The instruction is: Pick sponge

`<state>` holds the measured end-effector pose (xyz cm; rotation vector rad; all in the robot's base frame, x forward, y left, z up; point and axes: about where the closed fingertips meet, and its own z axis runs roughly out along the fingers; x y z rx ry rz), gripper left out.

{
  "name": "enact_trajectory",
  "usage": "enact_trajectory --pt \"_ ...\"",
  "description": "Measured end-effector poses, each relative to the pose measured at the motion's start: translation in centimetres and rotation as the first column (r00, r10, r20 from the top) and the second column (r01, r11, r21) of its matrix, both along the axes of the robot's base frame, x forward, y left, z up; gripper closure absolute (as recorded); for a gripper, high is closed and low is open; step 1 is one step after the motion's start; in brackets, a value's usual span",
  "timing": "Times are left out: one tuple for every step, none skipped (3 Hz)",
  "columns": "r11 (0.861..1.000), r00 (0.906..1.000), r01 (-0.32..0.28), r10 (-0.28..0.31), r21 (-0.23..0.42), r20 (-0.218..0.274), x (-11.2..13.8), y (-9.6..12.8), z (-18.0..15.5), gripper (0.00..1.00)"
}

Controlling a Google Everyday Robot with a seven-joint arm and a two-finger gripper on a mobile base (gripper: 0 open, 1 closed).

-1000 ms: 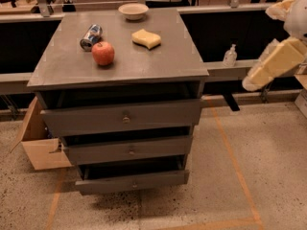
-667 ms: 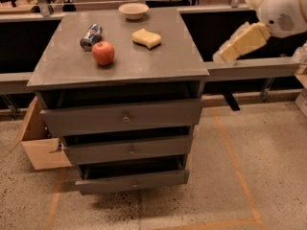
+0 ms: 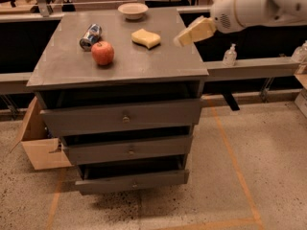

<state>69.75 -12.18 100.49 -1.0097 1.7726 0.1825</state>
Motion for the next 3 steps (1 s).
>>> enact_trajectory --pt "1.0 0.9998 -0.004 0.004 0.002 -0.017 1.2 2.9 -0.3 0.0" --pt "0.999 0.9996 -0.027 0.026 0.037 0.005 1.5 3.4 -1.4 0.0" --pt "0.993 0.9973 -0.054 0.049 0.106 0.055 4.4 5.8 -3.4 0.0"
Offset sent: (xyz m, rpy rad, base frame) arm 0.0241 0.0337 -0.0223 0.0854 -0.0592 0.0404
